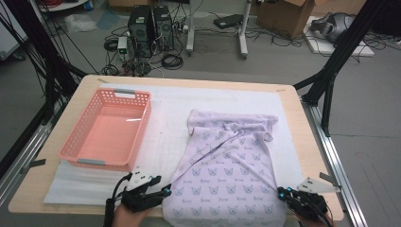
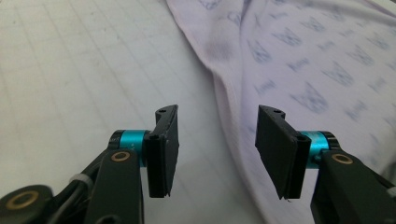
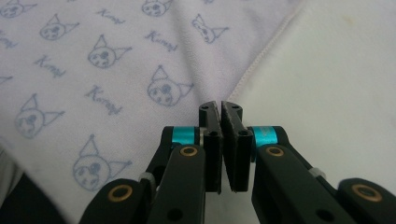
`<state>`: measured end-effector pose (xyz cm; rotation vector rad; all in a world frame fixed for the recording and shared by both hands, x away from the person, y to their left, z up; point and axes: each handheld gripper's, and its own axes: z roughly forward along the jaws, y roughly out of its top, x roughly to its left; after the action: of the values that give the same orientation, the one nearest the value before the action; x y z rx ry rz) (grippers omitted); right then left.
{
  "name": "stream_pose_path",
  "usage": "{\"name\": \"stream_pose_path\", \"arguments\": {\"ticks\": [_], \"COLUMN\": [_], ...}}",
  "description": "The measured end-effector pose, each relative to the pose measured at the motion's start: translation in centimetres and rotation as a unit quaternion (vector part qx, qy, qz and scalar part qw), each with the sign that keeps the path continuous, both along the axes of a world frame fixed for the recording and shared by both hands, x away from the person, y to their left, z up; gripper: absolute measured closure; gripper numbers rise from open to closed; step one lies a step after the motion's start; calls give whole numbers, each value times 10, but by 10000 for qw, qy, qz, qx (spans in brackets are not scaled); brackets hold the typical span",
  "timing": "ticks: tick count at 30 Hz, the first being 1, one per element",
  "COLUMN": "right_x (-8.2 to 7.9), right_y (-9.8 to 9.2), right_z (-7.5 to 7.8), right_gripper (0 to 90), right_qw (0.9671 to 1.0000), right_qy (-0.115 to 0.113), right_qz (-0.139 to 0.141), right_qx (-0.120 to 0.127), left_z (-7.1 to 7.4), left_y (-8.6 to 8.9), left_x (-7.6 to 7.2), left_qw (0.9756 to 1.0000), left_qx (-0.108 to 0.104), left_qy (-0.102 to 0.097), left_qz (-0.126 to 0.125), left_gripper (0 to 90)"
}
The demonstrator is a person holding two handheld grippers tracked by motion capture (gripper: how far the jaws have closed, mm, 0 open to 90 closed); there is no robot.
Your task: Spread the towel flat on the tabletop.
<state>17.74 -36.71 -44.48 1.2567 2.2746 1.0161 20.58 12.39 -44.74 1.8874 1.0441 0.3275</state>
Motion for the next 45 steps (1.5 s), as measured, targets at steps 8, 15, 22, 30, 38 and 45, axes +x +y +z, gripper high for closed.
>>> {"name": "stream_pose_path", "arguments": {"ticks": [8, 15, 22, 30, 38, 45], "right_x": [-28, -13, 15, 36, 16, -21], "right_y": [-21, -15, 8, 38, 23, -10], "right_z": [0, 4, 3, -2, 0, 0], "right_gripper": [845, 735, 706, 700, 869, 868], "right_qw": [10000, 9995, 9997, 9999, 9996, 9999], "right_qy": [-43, -187, -170, -72, 4, 47], "right_qz": [-20, -189, -87, 86, 289, 108], "right_qx": [62, 196, 163, 18, 26, 45], "left_z": [-6, -4, 2, -2, 2, -3], "left_y": [-39, -25, 4, 21, 10, -18], "left_x": [26, 12, -16, -27, -6, 16], "left_qw": [9992, 9987, 9982, 9992, 9999, 9999], "left_qx": [336, 430, 579, 393, -19, 11], "left_qy": [38, 104, 11, 65, 4, 103], "left_qz": [-227, -258, -165, -88, 141, -107], "left_gripper": [547, 866, 867, 841, 477, 489]}}
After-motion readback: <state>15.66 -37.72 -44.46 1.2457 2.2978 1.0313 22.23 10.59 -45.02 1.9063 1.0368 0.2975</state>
